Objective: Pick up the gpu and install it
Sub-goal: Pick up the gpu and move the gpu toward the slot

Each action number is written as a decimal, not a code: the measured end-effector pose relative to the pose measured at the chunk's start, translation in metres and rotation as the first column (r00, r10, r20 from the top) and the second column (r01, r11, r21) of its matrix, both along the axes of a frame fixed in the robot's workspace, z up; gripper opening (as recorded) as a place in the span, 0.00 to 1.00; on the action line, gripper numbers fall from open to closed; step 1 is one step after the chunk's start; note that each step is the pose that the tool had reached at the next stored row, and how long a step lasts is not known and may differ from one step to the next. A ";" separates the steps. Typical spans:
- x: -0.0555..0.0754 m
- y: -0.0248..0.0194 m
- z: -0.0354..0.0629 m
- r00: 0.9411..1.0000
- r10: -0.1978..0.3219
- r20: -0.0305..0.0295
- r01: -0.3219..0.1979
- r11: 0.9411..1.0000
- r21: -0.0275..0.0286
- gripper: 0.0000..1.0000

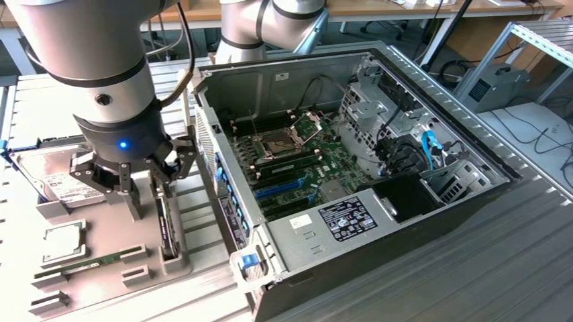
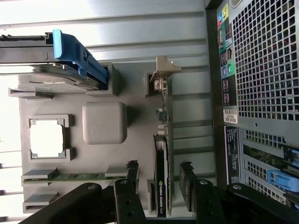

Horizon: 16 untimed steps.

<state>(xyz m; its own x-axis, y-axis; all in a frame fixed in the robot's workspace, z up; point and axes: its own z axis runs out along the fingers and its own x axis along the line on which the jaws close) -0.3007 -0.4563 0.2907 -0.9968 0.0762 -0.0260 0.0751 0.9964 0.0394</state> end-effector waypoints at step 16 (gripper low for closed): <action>-0.002 0.0000 -0.0052 1.000 0.000 0.000 0.000 1.000 0.000 0.48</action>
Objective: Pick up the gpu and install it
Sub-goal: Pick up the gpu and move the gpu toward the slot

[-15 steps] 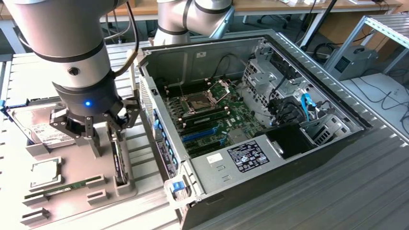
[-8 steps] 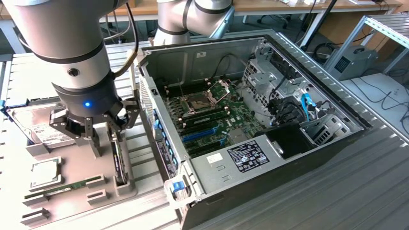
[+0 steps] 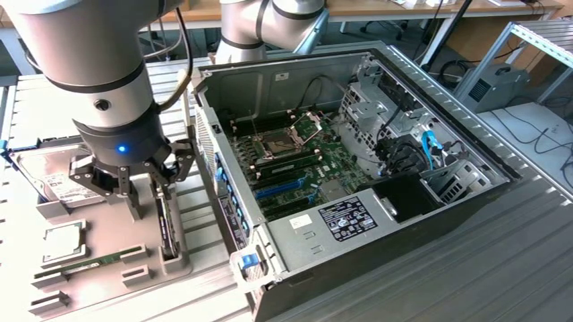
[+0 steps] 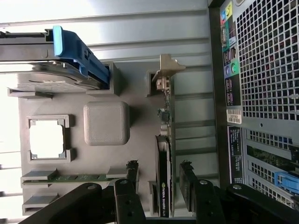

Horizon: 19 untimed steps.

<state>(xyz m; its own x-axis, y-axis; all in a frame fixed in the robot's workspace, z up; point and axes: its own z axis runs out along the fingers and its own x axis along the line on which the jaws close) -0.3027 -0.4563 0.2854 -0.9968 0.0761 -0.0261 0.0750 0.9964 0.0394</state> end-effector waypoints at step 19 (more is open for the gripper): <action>0.009 0.0000 -0.0135 1.000 0.000 0.000 0.000 1.000 0.000 0.48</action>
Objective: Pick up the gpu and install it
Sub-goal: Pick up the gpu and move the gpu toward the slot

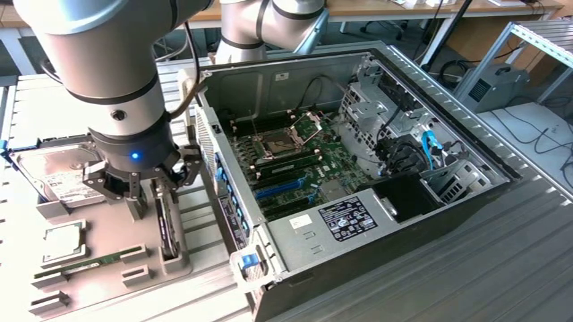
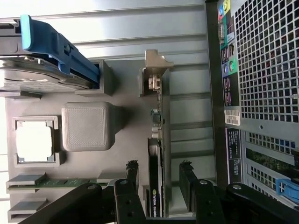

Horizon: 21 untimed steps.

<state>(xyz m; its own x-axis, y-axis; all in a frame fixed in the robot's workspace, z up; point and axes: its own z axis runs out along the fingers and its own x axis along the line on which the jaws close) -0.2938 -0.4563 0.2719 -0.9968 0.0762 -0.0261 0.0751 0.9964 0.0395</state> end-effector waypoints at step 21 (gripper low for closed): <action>0.000 0.0000 -0.0081 1.000 0.000 0.000 0.000 1.000 -0.001 0.48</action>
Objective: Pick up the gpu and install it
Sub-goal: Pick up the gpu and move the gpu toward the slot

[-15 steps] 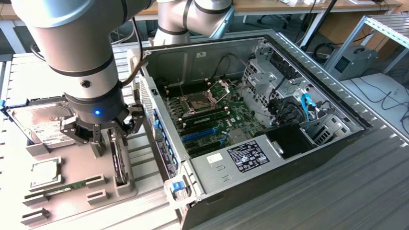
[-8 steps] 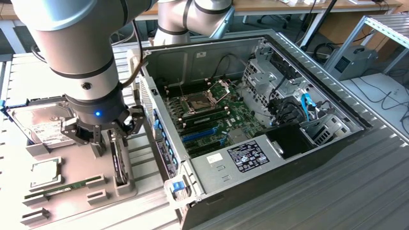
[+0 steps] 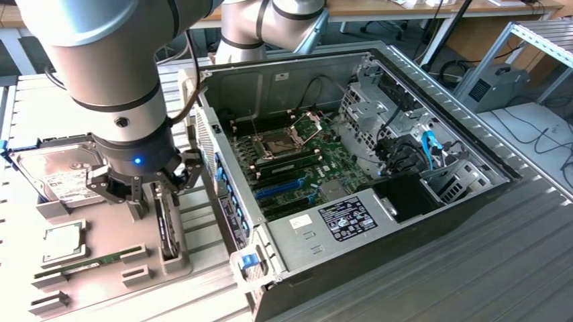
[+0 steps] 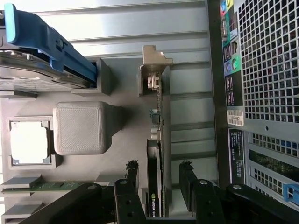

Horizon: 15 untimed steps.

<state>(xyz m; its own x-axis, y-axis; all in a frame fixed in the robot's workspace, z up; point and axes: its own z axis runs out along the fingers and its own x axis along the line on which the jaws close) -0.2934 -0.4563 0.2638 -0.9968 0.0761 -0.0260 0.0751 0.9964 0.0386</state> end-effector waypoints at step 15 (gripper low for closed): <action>0.000 0.0000 -0.0038 1.000 0.000 0.000 0.000 1.000 0.000 0.48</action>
